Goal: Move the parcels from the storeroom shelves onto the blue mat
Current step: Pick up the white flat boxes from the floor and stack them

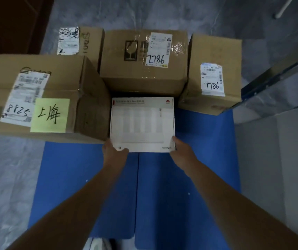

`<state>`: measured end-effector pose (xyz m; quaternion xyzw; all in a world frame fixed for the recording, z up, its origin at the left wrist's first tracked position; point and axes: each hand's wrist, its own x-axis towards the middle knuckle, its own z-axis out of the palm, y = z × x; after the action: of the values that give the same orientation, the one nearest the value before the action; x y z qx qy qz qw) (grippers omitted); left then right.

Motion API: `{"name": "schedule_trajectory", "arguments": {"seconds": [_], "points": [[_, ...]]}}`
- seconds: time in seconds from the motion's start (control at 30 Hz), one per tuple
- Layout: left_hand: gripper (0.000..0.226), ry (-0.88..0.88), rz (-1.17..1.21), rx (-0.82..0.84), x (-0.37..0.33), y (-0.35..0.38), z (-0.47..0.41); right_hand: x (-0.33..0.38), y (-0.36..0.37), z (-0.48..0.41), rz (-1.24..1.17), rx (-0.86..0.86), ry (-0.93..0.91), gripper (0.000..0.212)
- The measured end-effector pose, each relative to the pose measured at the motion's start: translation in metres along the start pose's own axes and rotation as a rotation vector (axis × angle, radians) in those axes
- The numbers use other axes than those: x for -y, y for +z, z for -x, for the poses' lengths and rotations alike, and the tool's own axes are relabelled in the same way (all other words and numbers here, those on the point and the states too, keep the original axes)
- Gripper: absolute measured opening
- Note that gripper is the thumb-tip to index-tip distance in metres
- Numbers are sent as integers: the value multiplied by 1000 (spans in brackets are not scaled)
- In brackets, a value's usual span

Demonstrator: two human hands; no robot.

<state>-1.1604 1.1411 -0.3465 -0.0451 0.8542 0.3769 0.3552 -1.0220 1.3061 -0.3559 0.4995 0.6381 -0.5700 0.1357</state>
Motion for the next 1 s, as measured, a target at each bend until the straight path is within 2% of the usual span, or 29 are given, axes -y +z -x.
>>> {"name": "schedule_trajectory", "arguments": {"seconds": [0.13, 0.3, 0.5, 0.6, 0.77, 0.87, 1.0], "points": [[66, 63, -27, 135, -48, -5, 55, 17, -10, 45, 60, 38, 21, 58], [59, 308, -190, 269, -155, -41, 134, 117, -61, 124, 77, 4, -132, 48], [50, 453, -202, 234, -287, -141, 299, 250, -140, 312, 241, -50, -304, 48], [36, 626, -196, 87, -349, -195, 370, 307, -172, 403, 322, -112, -408, 42], [62, 852, -324, 89, -410, -263, 444, 372, -202, 501, 376, -133, -533, 59], [63, 971, -421, 112, -430, -286, 467, 398, -216, 536, 422, -193, -571, 66], [65, 1093, -554, 169, -450, -314, 478, 419, -219, 569, 413, -333, -525, 62]]}}
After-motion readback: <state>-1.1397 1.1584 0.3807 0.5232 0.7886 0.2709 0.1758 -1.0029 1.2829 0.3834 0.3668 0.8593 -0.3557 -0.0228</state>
